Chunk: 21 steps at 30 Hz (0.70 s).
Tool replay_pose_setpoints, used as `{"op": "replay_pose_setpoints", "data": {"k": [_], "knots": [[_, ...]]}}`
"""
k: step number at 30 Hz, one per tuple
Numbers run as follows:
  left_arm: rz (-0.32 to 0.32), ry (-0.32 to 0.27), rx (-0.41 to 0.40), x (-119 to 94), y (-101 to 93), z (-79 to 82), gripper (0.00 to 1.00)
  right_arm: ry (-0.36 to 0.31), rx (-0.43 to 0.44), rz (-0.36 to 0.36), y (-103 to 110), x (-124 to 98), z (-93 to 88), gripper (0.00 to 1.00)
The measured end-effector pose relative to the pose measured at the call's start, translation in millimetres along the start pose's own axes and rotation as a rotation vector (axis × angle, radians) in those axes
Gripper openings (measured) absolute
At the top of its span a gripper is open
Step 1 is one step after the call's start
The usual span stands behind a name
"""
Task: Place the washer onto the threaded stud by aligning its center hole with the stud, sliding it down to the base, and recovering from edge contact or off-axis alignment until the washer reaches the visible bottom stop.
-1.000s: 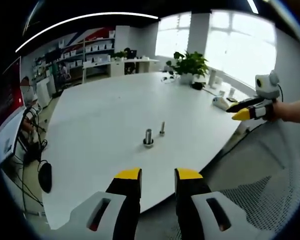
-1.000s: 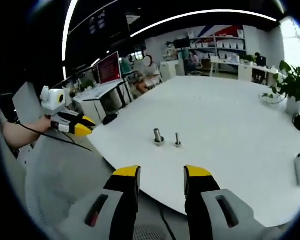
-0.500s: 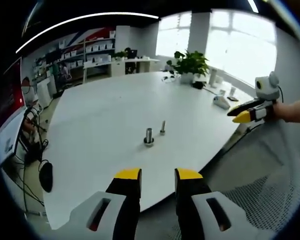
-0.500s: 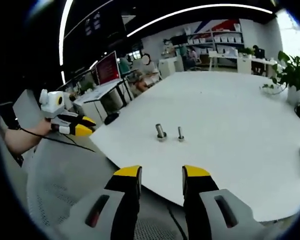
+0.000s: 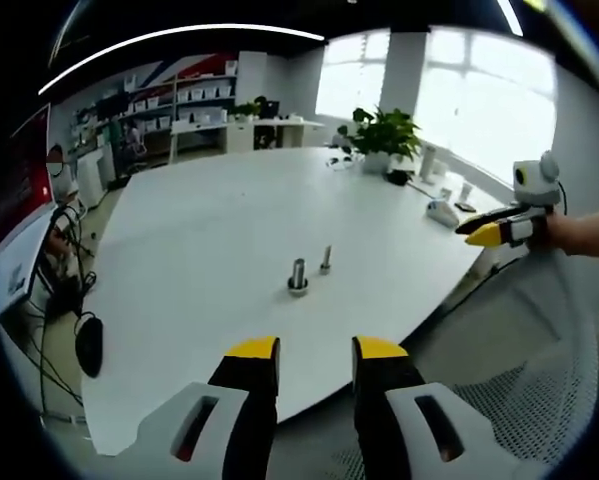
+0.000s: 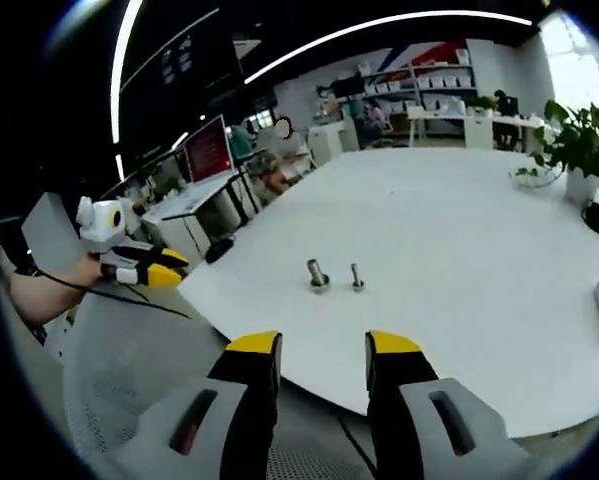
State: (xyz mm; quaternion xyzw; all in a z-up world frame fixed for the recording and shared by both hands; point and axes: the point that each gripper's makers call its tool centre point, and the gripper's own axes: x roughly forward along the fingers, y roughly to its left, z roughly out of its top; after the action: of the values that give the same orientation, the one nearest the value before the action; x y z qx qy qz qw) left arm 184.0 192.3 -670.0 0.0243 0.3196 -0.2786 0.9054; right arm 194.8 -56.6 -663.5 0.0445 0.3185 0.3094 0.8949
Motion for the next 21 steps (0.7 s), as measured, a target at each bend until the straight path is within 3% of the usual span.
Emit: {"op": "replay_pose_setpoints", "data": {"k": [10,15,19,21], "knots": [[0.013,-0.034,-0.033,0,4.9,2.2,0.21,0.019,-0.056,0.013,6,6,-10.1,0.34],[-0.011,0.012,-0.021,6,-0.8,-5.0,0.21,0.029,-0.043,0.040,8,8,-13.0,0.34],[0.008,-0.034,-0.066,2,6.6,2.0,0.21,0.035,-0.058,0.043,10,9,-14.0,0.33],[0.008,-0.026,-0.060,4,4.8,0.7,0.21,0.025,-0.053,0.034,8,8,-12.6,0.33]]}}
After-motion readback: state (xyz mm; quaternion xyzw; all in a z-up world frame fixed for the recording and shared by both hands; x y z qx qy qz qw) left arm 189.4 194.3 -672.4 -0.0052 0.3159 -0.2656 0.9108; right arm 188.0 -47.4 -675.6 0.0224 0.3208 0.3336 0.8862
